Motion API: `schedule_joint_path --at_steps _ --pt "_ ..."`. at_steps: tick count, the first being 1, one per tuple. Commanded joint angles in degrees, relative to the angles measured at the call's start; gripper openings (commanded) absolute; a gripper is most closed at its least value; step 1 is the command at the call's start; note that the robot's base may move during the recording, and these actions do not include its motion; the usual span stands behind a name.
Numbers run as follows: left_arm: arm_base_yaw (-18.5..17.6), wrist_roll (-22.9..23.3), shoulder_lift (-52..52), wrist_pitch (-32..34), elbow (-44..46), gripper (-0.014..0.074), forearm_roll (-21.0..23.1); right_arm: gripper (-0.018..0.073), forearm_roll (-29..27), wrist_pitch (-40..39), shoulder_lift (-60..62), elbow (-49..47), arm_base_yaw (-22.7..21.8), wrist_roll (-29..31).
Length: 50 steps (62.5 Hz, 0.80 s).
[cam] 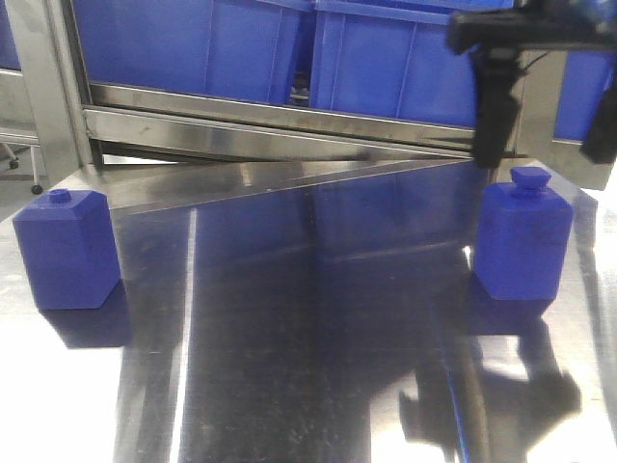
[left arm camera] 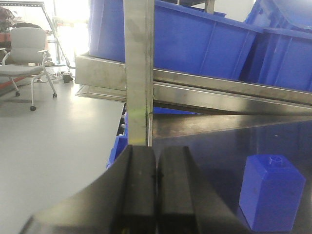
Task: Pick and sort blue part to right shelf
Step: 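Lower the right gripper over the blue bottle-shaped part nearest it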
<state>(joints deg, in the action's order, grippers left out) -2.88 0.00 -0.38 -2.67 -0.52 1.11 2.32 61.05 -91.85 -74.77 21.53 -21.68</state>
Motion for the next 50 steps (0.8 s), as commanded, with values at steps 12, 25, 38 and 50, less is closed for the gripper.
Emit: schedule_joint_path --at_steps 12,25,38,50 --pt "-0.23 0.42 -1.09 4.66 -1.28 0.0123 0.45 0.0592 -0.41 -0.29 -0.88 -2.46 0.54 -0.88" --pt "-0.23 0.42 -1.09 4.66 -1.28 0.0123 0.45 0.0592 -0.46 -1.47 -3.9 -2.13 0.54 -0.88" --pt "-0.23 0.42 -1.09 4.66 -1.28 0.0123 0.45 0.0592 -0.46 -4.71 -4.08 1.32 0.54 -0.88" --pt "-0.23 0.42 -1.09 4.66 -1.28 0.0123 0.45 0.0589 -0.53 -5.38 -4.72 1.66 0.54 -0.83"
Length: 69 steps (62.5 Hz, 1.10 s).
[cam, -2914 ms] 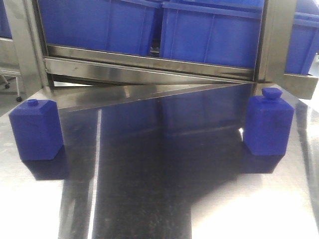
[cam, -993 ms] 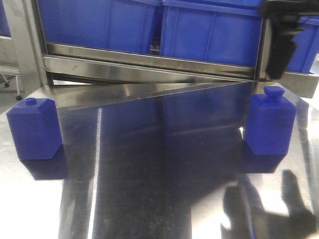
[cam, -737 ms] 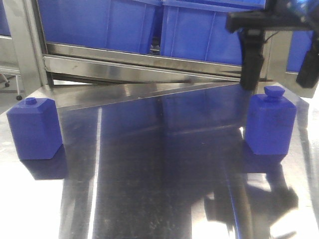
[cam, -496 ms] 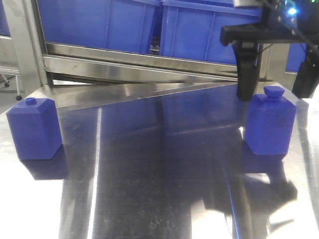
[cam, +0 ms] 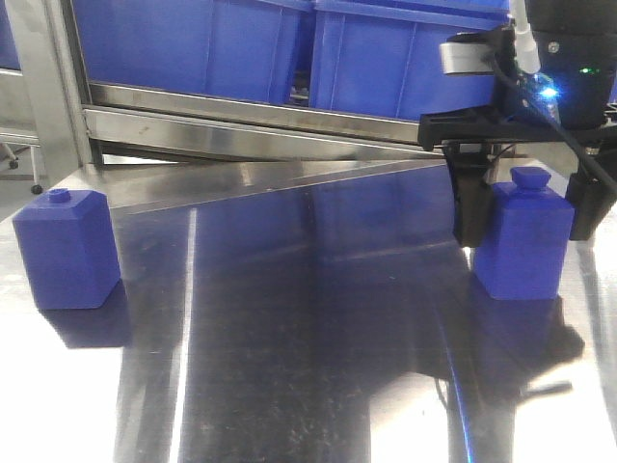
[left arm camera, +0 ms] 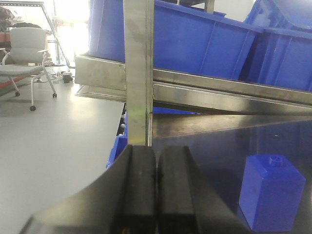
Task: Pick and sort blue part to right shelf
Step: 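Lower the right gripper over the blue bottle-shaped part nearest it, then close the right gripper on the blue part and lift it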
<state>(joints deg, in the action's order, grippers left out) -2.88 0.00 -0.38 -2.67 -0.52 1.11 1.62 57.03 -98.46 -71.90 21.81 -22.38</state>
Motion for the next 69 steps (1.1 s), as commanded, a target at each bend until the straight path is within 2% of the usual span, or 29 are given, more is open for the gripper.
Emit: schedule_joint_path --at_steps 1,14,28,37,44,52,59,65,69 --pt "-0.23 0.42 -1.09 4.66 -1.28 0.0123 0.45 0.0585 0.17 -1.26 1.81 -1.21 0.26 -0.13" --pt "-0.23 0.42 -1.09 4.66 -1.28 0.0123 0.45 0.0425 0.17 -1.11 0.93 -1.26 0.26 -0.13" --pt "-0.23 0.42 -1.09 4.66 -1.28 0.0123 0.45 0.0426 0.17 -0.51 2.44 -1.26 0.26 -0.08" --pt "-0.23 0.42 -1.09 4.66 -1.28 0.0123 0.45 0.0426 0.65 -0.92 6.86 -1.07 0.06 2.11" --pt "-0.23 0.42 -1.09 4.66 -1.28 0.0123 0.45 0.0426 -0.87 -7.31 12.75 1.8 -1.7 6.93" --pt "-0.23 0.42 -1.09 4.66 -1.28 0.0123 0.45 0.0426 -5.96 -16.4 19.79 9.3 -5.21 14.37" --pt "-0.23 0.42 -1.09 4.66 -1.28 0.0123 0.45 0.0426 -7.93 -23.2 25.95 15.8 -8.8 20.69" --pt "-0.23 0.42 -1.09 4.66 -1.28 0.0123 0.45 0.0426 -8.85 -29.06 31.28 21.64 -12.52 24.42" --pt "-0.23 0.42 -1.09 4.66 -1.28 0.0123 0.45 0.0426 -8.85 -32.7 34.42 25.23 -14.86 24.73"
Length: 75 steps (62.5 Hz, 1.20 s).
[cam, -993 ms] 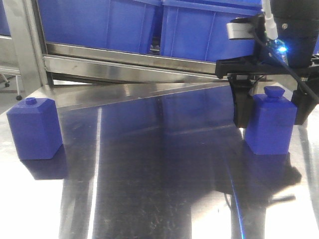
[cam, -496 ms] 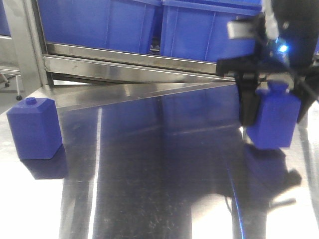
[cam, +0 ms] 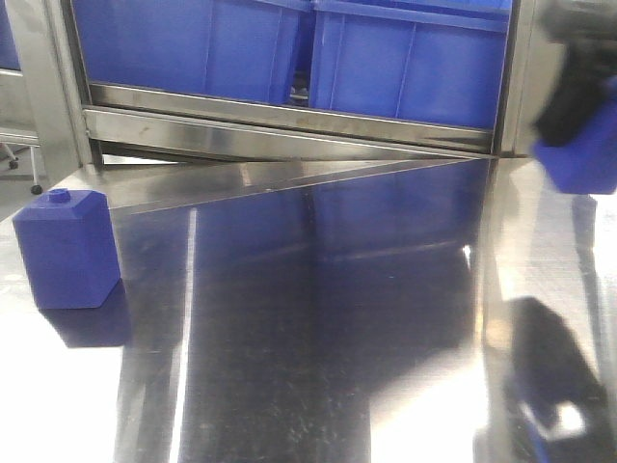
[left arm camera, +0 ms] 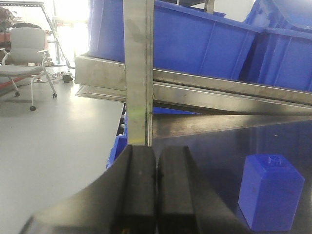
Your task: Pick and sort blue part to right shelf
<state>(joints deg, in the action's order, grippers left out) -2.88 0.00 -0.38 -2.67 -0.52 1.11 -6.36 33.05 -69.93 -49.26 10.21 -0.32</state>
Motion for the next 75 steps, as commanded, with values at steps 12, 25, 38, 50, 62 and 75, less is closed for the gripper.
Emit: schedule_joint_path --at_steps 12,25,38,50,62,75 --pt "-0.23 0.42 -1.09 4.66 -1.28 0.0123 0.45 0.0426 2.77 -19.27 17.0 11.98 -8.1 2.67" --pt "-0.23 0.42 -1.09 4.66 -1.28 0.0123 0.45 0.0426 5.16 -25.16 28.27 18.54 -8.1 2.67" --pt "-0.23 0.42 -1.09 4.66 -1.28 0.0123 0.45 0.0426 9.82 -23.91 38.86 20.85 -8.1 2.62" --pt "-0.23 0.42 -1.09 4.66 -1.28 0.0123 0.45 0.0426 9.29 -23.06 43.39 20.85 -8.1 2.62" --pt "-0.23 0.42 -1.09 4.66 -1.28 0.0123 0.45 0.0426 9.29 -23.13 44.0 20.85 -8.1 2.62" --pt "-0.23 0.42 -1.09 4.66 -1.28 0.0123 0.45 0.0426 9.29 -23.08 43.99 20.85 -8.1 2.62"
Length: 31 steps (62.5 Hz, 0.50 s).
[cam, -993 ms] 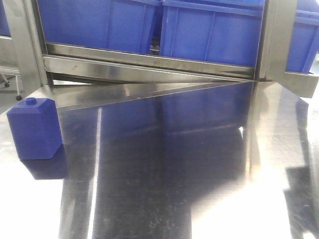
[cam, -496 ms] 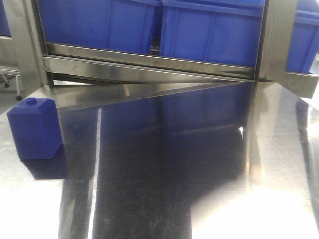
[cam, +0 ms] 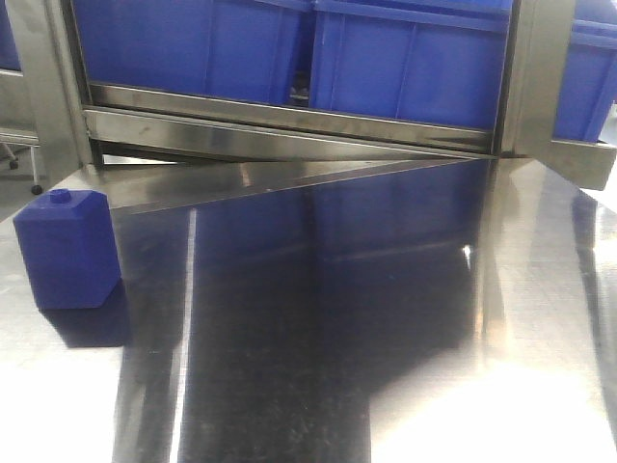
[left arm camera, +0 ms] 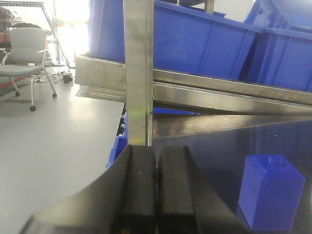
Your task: Pick and sort blue part to right shelf
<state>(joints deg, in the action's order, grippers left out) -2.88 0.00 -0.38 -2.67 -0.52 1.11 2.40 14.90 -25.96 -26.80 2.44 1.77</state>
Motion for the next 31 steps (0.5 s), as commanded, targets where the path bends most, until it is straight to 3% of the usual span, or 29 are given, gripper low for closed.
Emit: schedule_joint_path --at_steps 1,31 --pt "-0.23 0.42 -1.09 4.66 -1.28 0.0123 0.45 0.0426 0.53 -4.93 0.02 -1.61 -0.33 0.53" --pt "-0.23 0.42 -1.09 4.66 -1.28 0.0123 0.45 0.0426 0.53 -4.93 0.02 -1.61 -0.33 0.53"
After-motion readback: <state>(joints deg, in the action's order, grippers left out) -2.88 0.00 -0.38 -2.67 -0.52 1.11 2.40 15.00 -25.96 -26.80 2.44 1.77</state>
